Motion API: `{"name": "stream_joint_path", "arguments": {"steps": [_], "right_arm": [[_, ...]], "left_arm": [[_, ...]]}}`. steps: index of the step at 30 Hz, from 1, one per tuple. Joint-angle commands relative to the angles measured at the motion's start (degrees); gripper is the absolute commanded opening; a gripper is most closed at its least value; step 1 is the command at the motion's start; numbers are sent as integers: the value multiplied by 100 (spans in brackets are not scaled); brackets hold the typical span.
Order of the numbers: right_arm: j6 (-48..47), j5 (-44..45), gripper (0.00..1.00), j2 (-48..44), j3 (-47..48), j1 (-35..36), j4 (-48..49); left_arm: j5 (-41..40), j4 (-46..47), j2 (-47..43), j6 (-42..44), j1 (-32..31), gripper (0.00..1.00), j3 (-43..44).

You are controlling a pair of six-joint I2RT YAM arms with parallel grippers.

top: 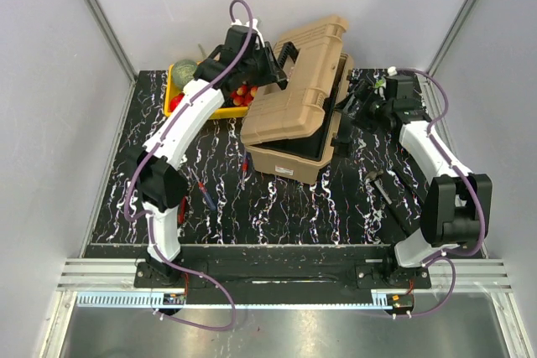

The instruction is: Pack the tool kit

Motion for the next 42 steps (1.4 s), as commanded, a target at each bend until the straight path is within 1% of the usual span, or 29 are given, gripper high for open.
{"name": "stream_joint_path", "arguments": {"steps": [1, 3, 6, 11, 15, 20, 24, 28, 31, 34, 35, 38, 41, 42], "right_arm": [[-618, 198, 87, -101, 529, 375, -285], [-724, 356, 87, -22, 556, 472, -286], [-742, 470, 84, 74, 573, 490, -347], [-1040, 874, 82, 311, 749, 499, -821], [-1137, 910, 81, 470, 854, 560, -936], [-1155, 998, 80, 611, 864, 613, -1015], [-1067, 1261, 78, 646, 741, 613, -1138], [-944, 1542, 77, 532, 644, 605, -1164], [-856, 1727, 76, 497, 644, 605, -1164], [-795, 1841, 76, 488, 670, 613, -1164], [-786, 1885, 76, 497, 679, 605, -1164], [-760, 2035, 76, 479, 696, 605, -1199], [-716, 2184, 77, 488, 749, 605, -1296], [-707, 2472, 76, 488, 801, 604, -1383]], "left_arm": [[293, 1775, -1046, -683, 538, 0, 14], [417, 1802, -1082, -692, 644, 0, -48], [531, 1811, -1205, -657, 846, 0, -224], [909, 1846, -1468, -719, 1303, 0, -786], [1400, 2082, -1644, -868, 1733, 0, -1400], [1963, 2162, -1601, -877, 2173, 0, -1797], [2262, 2188, -1548, -824, 2533, 0, -2095], [2667, 2724, -1539, -956, 2867, 0, -2622], [2808, 2787, -1469, -895, 2965, 0, -2816], [2712, 2506, -1372, -614, 2965, 2, -2852], [2676, 2427, -1337, -544, 3095, 3, -2869], [2676, 2365, -1266, -420, 3141, 8, -2931], [2519, 2242, -1144, -437, 3254, 9, -2992], [2500, 2259, -1126, -481, 3324, 9, -3062]]}}
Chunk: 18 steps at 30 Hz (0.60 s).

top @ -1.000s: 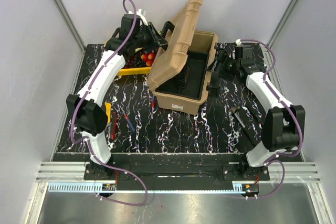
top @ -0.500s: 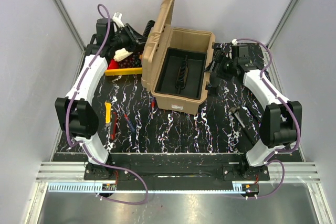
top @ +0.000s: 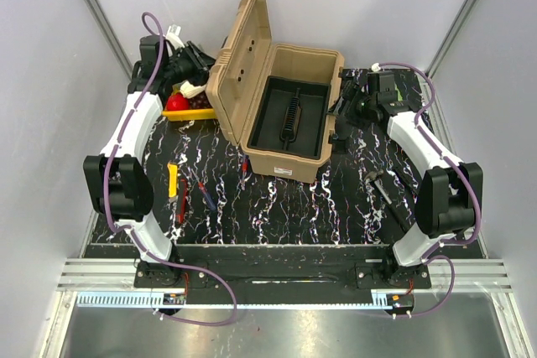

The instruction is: Pack the tool kit

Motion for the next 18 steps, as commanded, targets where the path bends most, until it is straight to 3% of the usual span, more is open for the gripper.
{"name": "stream_joint_path", "arguments": {"steps": [1, 8, 18], "right_arm": [[-60, 1549, 76, 48, 135, -84, -601], [-95, 2052, 76, -74, 267, -93, -796], [-139, 1648, 80, -460, 1137, -84, -901]], "left_arm": [[-678, -115, 89, 795, 604, 9, -330], [-502, 18, 186, 742, 780, 11, -630], [210, 422, -305, 575, 771, 23, -1131]]}}
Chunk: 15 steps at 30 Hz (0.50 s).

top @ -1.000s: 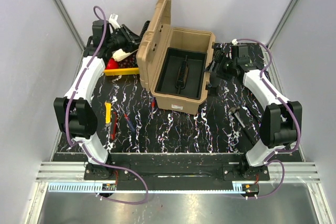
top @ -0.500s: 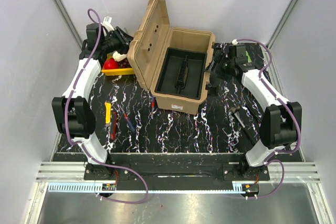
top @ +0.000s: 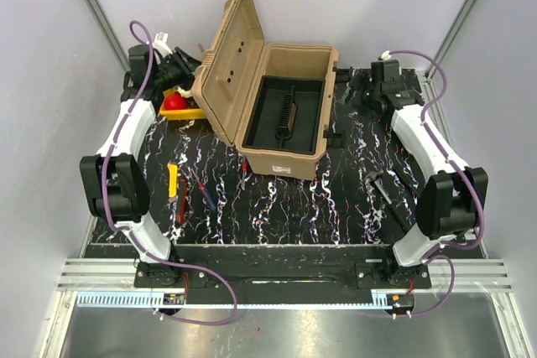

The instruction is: Pack the tool kit

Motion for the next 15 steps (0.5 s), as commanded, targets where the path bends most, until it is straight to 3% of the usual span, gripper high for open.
{"name": "stream_joint_path", "arguments": {"steps": [1, 7, 15], "right_arm": [[-228, 697, 83, -487, 510, -215, -217], [-492, 424, 89, -751, 686, -206, -32], [-527, -23, 89, -813, 651, -206, 3]], "left_arm": [[-107, -435, -332, 809, 378, 27, -517], [131, -311, -798, 853, 255, 48, -720], [377, -355, -939, 888, -26, 56, -246]]}}
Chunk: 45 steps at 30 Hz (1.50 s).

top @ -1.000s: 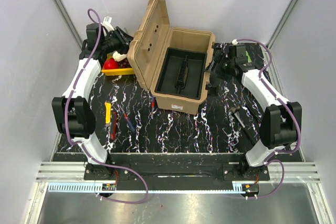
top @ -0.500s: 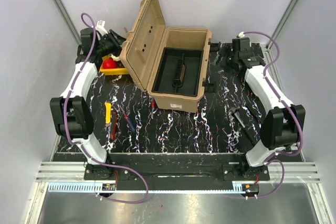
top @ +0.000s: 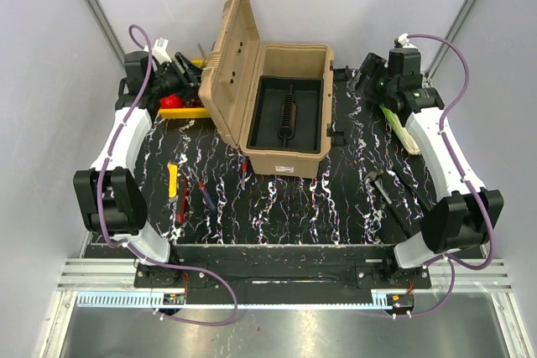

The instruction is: Pack the tool kit

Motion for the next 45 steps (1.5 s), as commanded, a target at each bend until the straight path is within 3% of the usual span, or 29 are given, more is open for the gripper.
{"name": "stream_joint_path", "arguments": {"steps": [1, 6, 12, 18, 23, 25, 29, 35, 39, 45], "right_arm": [[-169, -369, 89, -155, 146, 41, 130], [-318, -449, 91, -155, 172, 198, 156], [-415, -291, 91, -59, 287, 672, 130], [-582, 174, 90, 389, 655, 1489, 25], [-495, 754, 83, 995, 1024, 2114, -107], [-320, 1149, 76, 1363, 1305, 2342, -299], [-117, 1598, 69, 2111, 1921, 2606, -837], [15, 1968, 66, 2578, 2045, 2712, -1091], [42, 1951, 55, 2640, 1895, 2713, -1004], [24, 1959, 14, 2614, 2088, 2713, -916]], "left_arm": [[342, -62, -268, 245, -251, 57, 474], [123, -308, -295, 324, -331, 58, 492], [-1018, -1336, -514, 763, -340, 60, 659], [-1696, -1819, -891, 1053, -331, 77, 878], [-2267, -2329, -1497, 1378, -331, 95, 967], [-2775, -2750, -1691, 1449, -322, 99, 1036], [-3453, -3419, -2121, 1669, -331, 99, 1012], [-3753, -3446, -2843, 1915, -331, 99, 212], [-3815, -3446, -2984, 1959, -322, 99, -35], [-3868, -3534, -2975, 2056, -331, 99, 17]]}}
